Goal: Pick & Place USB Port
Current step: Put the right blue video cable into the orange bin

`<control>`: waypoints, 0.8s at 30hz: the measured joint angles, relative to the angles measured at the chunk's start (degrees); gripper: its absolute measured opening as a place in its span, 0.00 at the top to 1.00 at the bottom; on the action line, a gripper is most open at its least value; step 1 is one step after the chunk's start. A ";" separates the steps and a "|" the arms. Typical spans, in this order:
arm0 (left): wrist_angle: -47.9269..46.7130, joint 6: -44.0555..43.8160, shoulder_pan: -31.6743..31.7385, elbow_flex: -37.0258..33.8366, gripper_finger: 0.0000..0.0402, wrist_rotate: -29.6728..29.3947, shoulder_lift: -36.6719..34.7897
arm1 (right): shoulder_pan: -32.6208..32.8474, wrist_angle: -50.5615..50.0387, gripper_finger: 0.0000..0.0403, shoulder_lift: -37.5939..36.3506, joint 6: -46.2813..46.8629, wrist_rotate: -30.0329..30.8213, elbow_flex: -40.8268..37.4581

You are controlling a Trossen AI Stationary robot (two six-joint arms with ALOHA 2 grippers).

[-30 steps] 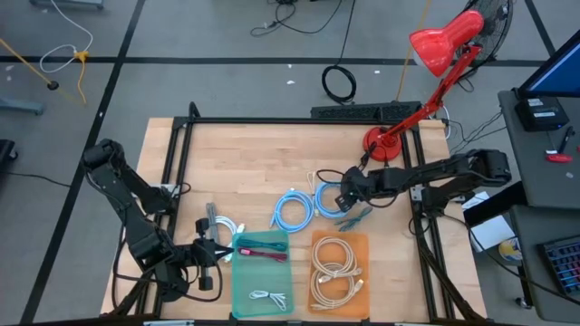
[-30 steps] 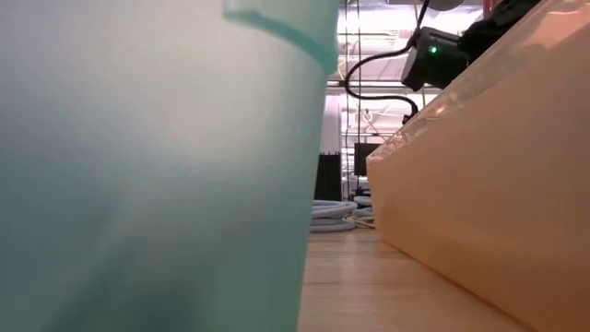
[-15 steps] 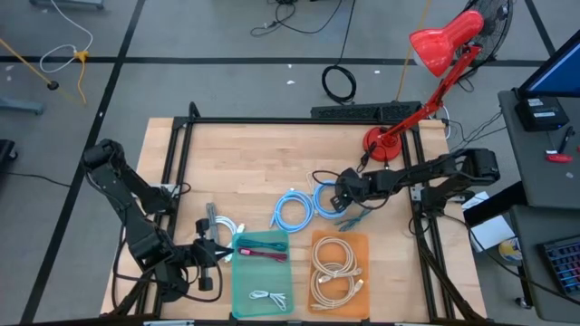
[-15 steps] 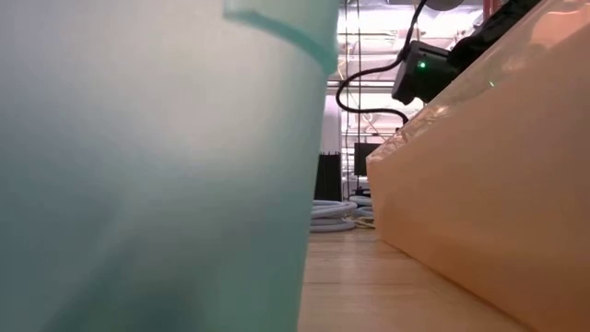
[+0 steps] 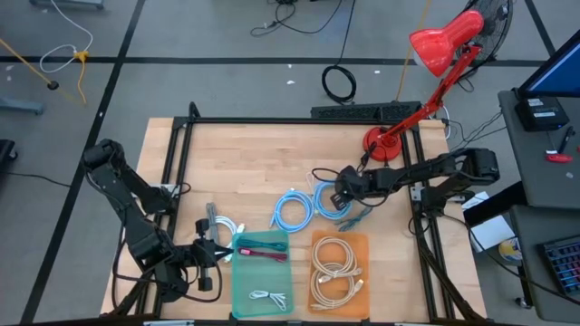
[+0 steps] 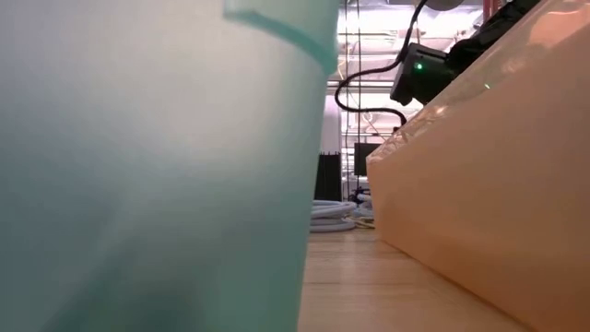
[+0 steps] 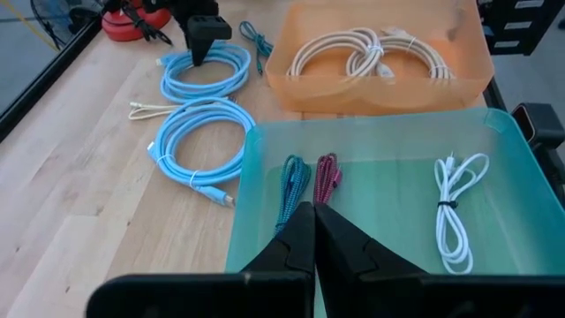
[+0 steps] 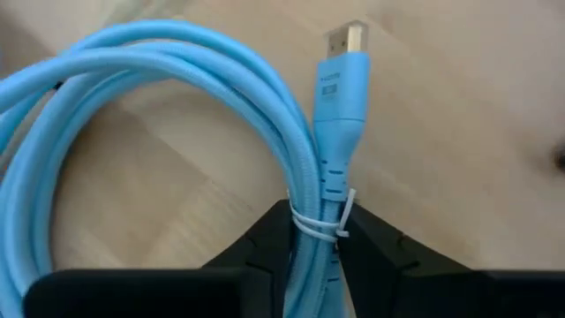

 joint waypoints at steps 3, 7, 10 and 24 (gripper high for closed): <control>0.00 0.01 0.00 0.00 0.99 0.04 0.00 | 0.00 4.60 0.80 0.02 -5.58 -0.02 0.00; 0.00 0.03 0.00 0.00 0.99 0.11 0.00 | 0.00 8.46 0.78 0.02 -13.14 0.10 0.00; 0.00 -0.01 0.00 0.00 0.99 0.13 0.00 | -0.09 10.78 0.77 0.02 -15.99 1.07 0.00; -0.07 0.18 0.00 0.00 0.99 0.11 0.00 | -1.86 13.56 0.88 -1.98 -18.03 4.87 0.02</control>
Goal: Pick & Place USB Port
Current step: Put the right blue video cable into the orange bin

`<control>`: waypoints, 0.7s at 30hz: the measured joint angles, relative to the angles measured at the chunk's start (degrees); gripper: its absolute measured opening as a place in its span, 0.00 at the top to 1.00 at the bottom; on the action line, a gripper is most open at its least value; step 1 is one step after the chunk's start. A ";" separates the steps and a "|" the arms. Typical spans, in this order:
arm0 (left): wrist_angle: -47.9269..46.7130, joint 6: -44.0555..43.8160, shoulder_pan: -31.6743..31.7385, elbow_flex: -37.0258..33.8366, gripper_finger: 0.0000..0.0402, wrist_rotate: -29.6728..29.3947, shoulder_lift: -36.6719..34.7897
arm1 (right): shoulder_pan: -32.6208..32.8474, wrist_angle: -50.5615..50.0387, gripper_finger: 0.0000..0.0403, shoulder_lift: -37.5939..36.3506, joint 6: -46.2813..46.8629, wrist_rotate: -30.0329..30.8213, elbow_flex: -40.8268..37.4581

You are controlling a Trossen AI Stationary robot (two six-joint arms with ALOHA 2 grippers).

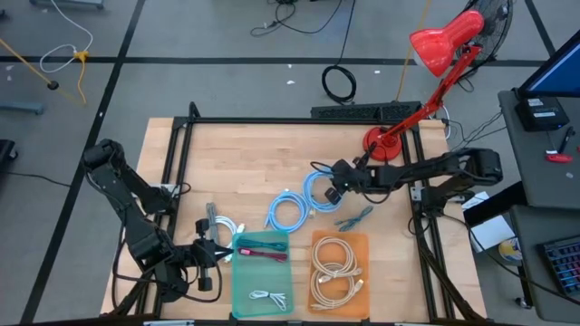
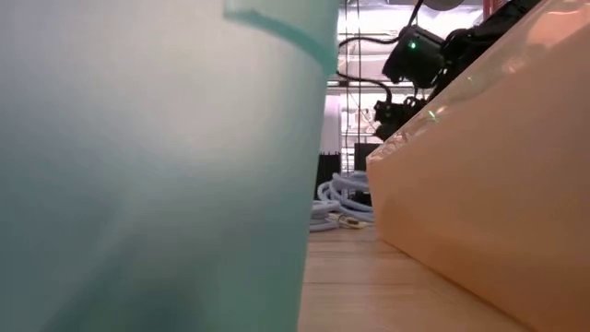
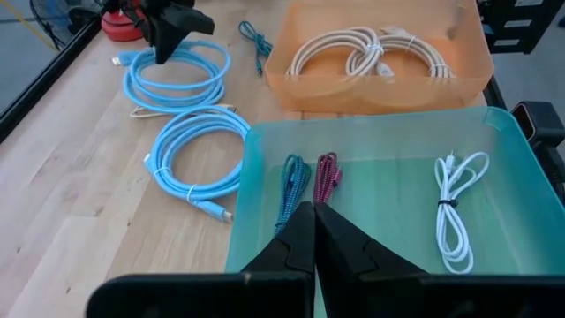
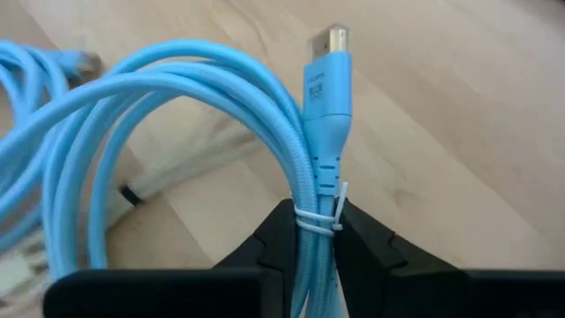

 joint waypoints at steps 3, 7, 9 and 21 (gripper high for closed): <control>-0.04 0.00 0.00 0.00 0.99 -0.12 -0.01 | 0.00 1.39 0.87 -2.32 -1.45 -0.01 0.00; -0.06 -0.02 0.00 0.02 0.99 -0.17 -0.02 | 0.00 5.88 0.85 -7.37 -3.63 -0.03 0.02; -0.09 -0.01 0.00 0.04 0.99 -0.16 0.00 | 0.09 8.09 0.86 -10.35 -4.09 -0.29 0.02; -0.16 -0.47 -0.37 0.04 0.99 0.26 0.00 | 8.00 11.54 0.86 -26.49 -0.28 -21.17 0.07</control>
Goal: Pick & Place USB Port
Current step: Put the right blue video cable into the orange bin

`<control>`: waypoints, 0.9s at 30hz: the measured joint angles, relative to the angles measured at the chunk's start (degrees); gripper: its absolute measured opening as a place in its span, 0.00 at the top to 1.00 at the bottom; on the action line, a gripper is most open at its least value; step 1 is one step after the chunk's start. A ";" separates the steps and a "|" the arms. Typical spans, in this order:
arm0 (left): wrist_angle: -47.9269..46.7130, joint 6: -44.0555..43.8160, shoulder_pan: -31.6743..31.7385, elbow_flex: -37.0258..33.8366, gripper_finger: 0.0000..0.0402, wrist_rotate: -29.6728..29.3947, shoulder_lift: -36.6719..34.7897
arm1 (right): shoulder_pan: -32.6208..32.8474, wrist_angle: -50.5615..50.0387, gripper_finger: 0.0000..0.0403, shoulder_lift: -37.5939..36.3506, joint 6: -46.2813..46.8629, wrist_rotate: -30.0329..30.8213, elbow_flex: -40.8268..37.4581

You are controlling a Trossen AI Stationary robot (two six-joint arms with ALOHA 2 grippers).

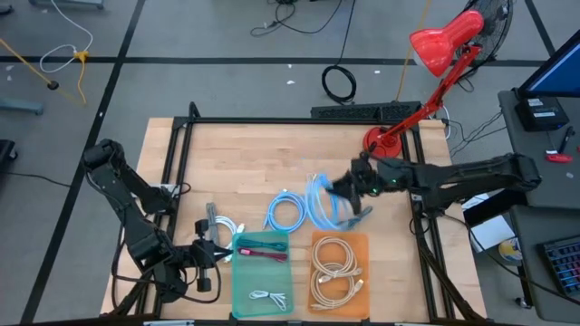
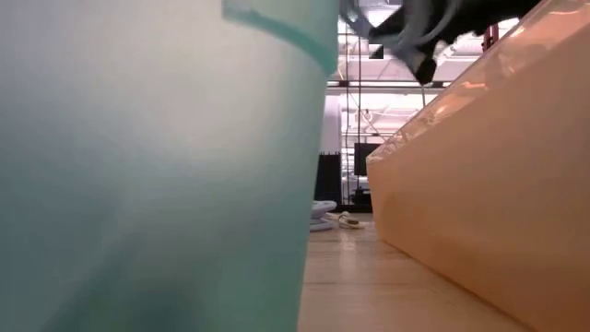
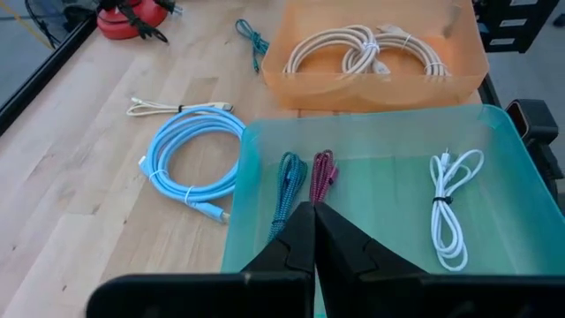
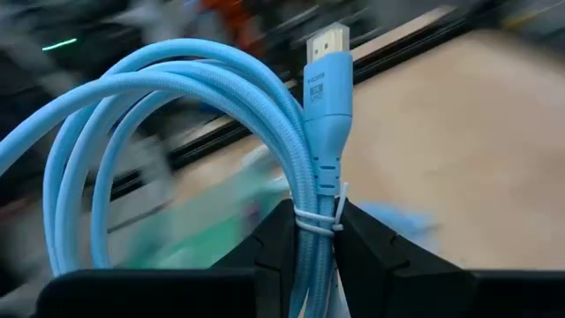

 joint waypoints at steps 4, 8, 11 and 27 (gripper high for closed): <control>0.14 -0.15 0.02 0.00 0.99 -0.02 0.00 | 5.50 -3.44 0.86 -1.75 3.44 -6.53 0.02; 0.14 -0.34 0.04 0.00 0.99 -0.02 0.00 | 11.60 -9.80 0.86 -1.08 7.37 -7.49 0.02; 0.16 -0.36 0.04 0.00 0.99 -0.03 0.00 | 15.99 -13.02 0.86 0.92 10.75 -7.32 0.02; 0.23 -0.56 0.04 -0.04 0.99 -0.09 -0.02 | 31.39 -1.71 0.86 19.52 21.74 -5.84 0.02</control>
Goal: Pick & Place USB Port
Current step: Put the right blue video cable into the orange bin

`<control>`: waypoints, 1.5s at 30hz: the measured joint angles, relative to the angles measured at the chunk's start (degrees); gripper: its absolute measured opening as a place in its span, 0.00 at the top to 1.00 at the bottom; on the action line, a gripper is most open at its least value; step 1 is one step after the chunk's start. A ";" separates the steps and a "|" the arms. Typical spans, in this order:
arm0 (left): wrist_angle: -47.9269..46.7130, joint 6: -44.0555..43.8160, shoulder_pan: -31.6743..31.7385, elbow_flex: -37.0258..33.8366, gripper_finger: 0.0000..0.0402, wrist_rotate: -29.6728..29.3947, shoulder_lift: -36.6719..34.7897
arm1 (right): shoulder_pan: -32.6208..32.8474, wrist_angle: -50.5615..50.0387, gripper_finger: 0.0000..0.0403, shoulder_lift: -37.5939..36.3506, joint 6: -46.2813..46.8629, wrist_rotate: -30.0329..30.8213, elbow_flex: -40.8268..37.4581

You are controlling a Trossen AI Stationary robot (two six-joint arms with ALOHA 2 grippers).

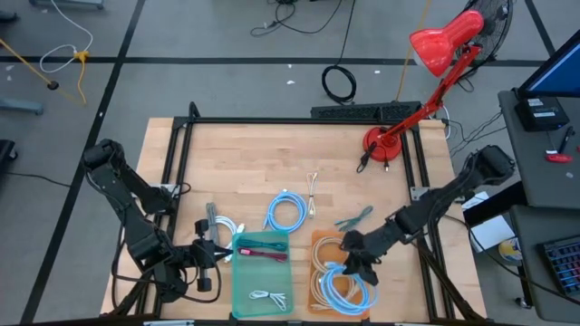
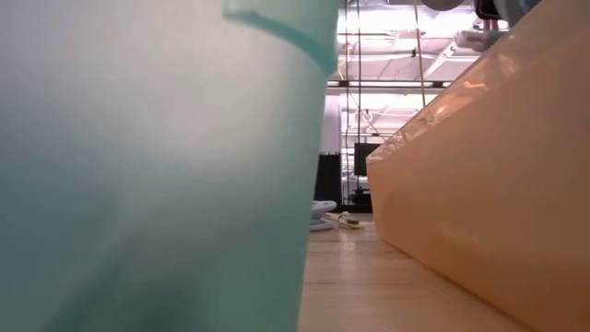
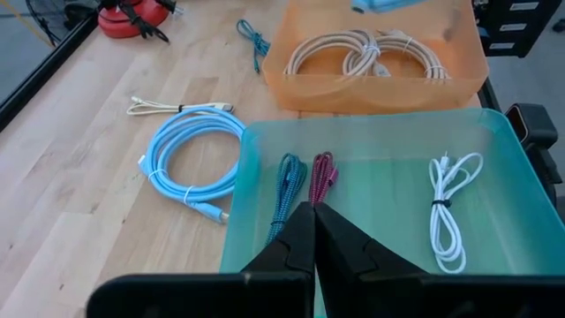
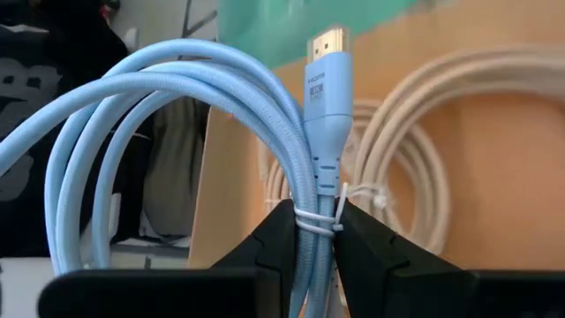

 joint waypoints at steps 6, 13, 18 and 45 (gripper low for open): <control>-0.02 0.02 0.00 -0.02 0.99 -0.01 0.02 | 3.16 4.70 0.86 2.33 2.24 2.10 0.28; -0.04 -0.01 0.00 -0.02 0.99 -0.04 0.02 | 6.70 -5.18 0.86 2.33 -5.77 12.89 9.66; -0.04 -0.04 0.00 -0.02 0.99 -0.05 0.02 | 8.40 -22.56 0.86 3.80 -2.64 20.32 17.57; -0.02 -0.81 0.00 -0.02 0.99 0.00 0.00 | 8.08 -47.50 0.86 22.89 -1.02 17.79 36.52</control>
